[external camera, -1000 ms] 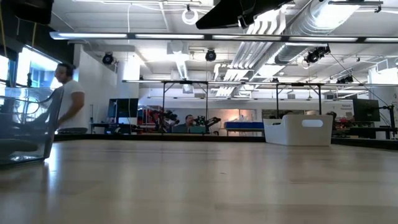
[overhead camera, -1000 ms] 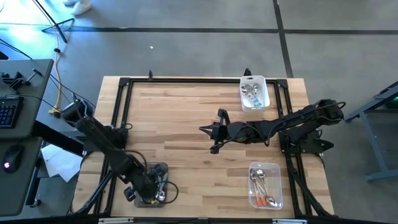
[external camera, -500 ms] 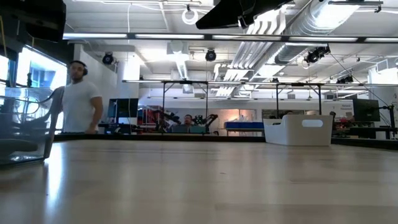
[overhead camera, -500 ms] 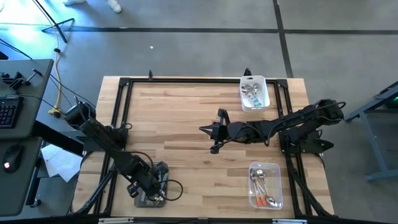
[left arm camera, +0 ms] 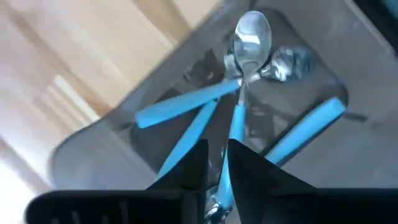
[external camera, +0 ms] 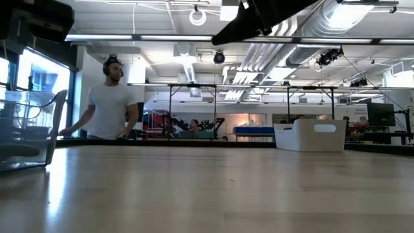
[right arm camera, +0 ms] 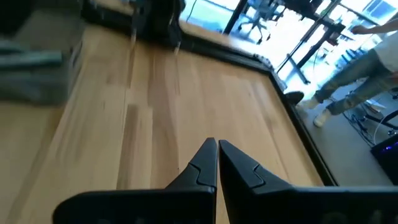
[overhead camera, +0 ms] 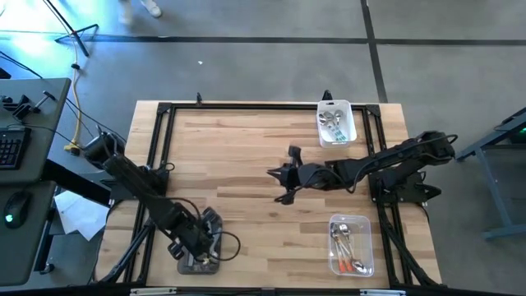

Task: Sort silverware by color (type)
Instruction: Return to Home Position

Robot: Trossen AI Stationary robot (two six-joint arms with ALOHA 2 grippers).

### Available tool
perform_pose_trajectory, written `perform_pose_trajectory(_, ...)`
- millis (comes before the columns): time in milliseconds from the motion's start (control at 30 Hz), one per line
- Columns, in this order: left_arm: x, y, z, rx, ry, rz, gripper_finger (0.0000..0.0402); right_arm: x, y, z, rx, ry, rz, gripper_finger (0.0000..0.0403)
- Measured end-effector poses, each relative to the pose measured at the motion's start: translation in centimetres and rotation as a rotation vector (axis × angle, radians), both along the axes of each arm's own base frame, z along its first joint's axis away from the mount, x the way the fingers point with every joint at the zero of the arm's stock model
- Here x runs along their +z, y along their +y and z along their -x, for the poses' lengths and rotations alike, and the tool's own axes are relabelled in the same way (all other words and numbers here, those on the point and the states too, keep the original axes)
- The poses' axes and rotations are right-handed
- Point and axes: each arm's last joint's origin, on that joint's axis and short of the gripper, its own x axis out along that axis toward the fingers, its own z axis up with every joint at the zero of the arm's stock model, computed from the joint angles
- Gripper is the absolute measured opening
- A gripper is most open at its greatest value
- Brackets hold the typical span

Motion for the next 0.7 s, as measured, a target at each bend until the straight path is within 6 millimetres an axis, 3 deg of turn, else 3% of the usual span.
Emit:
perform_pose_trajectory(167, 2.6, 1.4, 0.1, 0.081, -0.098, 0.079, 0.001, -0.6, -0.6, 0.4, -0.017, 0.082, 0.006, 0.0)
perform_pose_trajectory(333, 4.5, 3.8, 0.2, 0.148, -0.269, 0.168, 0.0006, -0.9, -2.3, 0.3, -0.012, 0.123, -0.031, 0.0)
perform_pose_trajectory(700, 3.5, 11.6, 1.4, 0.219, -0.651, 0.325, 0.0001, -0.3, -6.3, -0.4, 0.058, 0.056, -0.07, 0.0)
